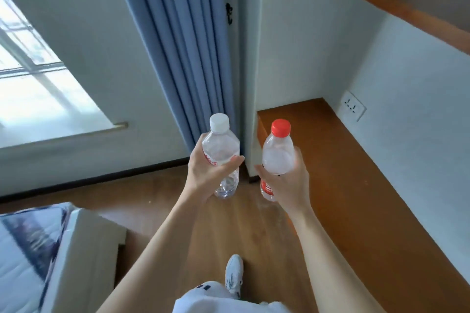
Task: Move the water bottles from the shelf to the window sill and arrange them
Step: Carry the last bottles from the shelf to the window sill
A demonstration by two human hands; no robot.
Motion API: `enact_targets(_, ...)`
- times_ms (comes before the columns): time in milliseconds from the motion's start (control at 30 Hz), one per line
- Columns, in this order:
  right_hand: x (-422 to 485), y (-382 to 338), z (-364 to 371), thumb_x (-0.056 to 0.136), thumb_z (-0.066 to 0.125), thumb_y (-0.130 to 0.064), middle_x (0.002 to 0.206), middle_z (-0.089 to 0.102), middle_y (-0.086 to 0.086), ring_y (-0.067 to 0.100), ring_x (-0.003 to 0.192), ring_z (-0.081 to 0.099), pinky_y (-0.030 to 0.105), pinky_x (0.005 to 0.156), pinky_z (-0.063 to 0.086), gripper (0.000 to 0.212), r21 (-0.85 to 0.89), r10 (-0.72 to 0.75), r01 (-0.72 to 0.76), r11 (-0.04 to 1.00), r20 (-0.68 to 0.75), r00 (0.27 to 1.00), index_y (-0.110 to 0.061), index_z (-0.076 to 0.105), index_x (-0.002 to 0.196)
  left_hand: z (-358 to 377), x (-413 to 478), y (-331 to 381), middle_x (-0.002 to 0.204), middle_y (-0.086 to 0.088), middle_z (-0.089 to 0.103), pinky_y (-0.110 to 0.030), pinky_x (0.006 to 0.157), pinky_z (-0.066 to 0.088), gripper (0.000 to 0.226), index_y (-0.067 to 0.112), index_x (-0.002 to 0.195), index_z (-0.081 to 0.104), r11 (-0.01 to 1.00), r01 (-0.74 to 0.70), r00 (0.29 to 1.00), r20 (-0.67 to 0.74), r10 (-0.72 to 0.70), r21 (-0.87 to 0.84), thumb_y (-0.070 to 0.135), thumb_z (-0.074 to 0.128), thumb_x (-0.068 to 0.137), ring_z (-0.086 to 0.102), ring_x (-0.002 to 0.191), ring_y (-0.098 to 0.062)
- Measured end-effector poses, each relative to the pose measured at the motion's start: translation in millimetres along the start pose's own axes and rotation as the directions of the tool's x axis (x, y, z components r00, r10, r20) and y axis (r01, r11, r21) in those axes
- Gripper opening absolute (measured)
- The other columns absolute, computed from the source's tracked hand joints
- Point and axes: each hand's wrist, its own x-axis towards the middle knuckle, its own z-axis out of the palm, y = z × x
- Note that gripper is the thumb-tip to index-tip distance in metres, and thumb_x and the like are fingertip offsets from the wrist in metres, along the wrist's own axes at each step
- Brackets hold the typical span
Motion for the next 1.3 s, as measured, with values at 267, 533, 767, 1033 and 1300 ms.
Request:
enact_targets(267, -8.9, -28.3, 107.6, 0.072, 0.088, -0.015, 0.092, 0.059, -0.013, -0.016, 0.076, 0.057, 0.004, 0.052, 0.043, 0.055, 0.037, -0.050, 0.041, 0.998, 0.285, 0.957, -0.025, 0.050, 0.111, -108.1, -36.5, -19.4, 0.089, 0.001, 0.070, -0.034, 0.077, 0.057, 0.042, 0.027, 0.095, 0.061, 0.997, 0.067, 0.929, -0.367, -0.047, 0.042, 0.027, 0.087, 0.062, 0.068, 0.085, -0.019)
enact_targets(533, 10.3, -51.6, 213.8, 0.072, 0.087, -0.011, 0.088, 0.056, -0.018, -0.022, 0.068, 0.054, 0.000, 0.048, 0.039, 0.054, 0.059, -0.086, 0.067, 0.996, 0.444, 0.892, -0.011, 0.055, 0.116, -192.3, -17.9, -43.6, 0.095, 0.013, 0.069, -0.029, 0.083, 0.055, 0.051, 0.041, 0.101, 0.058, 0.992, 0.116, 0.836, -0.544, -0.068, 0.054, 0.024, 0.092, 0.066, 0.067, 0.093, -0.007)
enact_targets(767, 66.0, -79.4, 338.0, 0.068, 0.090, -0.026, 0.092, 0.059, -0.019, -0.015, 0.081, 0.056, 0.007, 0.064, 0.042, 0.059, 0.026, -0.125, 0.130, 0.991, 0.507, 0.853, -0.017, 0.054, 0.114, -282.9, 57.5, -68.2, 0.092, 0.018, 0.068, -0.025, 0.081, 0.054, 0.052, 0.049, 0.095, 0.056, 0.990, 0.127, 0.772, -0.633, -0.064, 0.055, 0.028, 0.092, 0.064, 0.066, 0.092, -0.003)
enact_targets(1033, 120.8, -116.8, 462.2, 0.068, 0.090, -0.029, 0.089, 0.061, -0.016, -0.011, 0.080, 0.056, 0.007, 0.060, 0.044, 0.059, 0.009, -0.151, 0.173, 0.985, 0.534, 0.832, -0.022, 0.054, 0.114, -387.8, 144.7, -71.8, 0.086, 0.018, 0.066, -0.006, 0.070, 0.046, 0.049, 0.038, 0.094, 0.057, 0.990, 0.136, 0.745, -0.664, -0.069, 0.049, 0.019, 0.091, 0.065, 0.062, 0.080, 0.010)
enact_targets(1300, 151.6, -135.6, 556.5, 0.067, 0.091, -0.037, 0.097, 0.059, -0.015, 0.000, 0.086, 0.057, 0.029, 0.077, 0.053, 0.065, -0.010, -0.203, 0.261, 0.965, 0.599, 0.775, -0.022, 0.053, 0.118, -457.9, 192.7, -85.7, 0.091, 0.017, 0.066, -0.003, 0.069, 0.045, 0.050, 0.038, 0.096, 0.056, 0.986, 0.162, 0.690, -0.718, -0.088, 0.034, 0.019, 0.091, 0.066, 0.061, 0.081, 0.012)
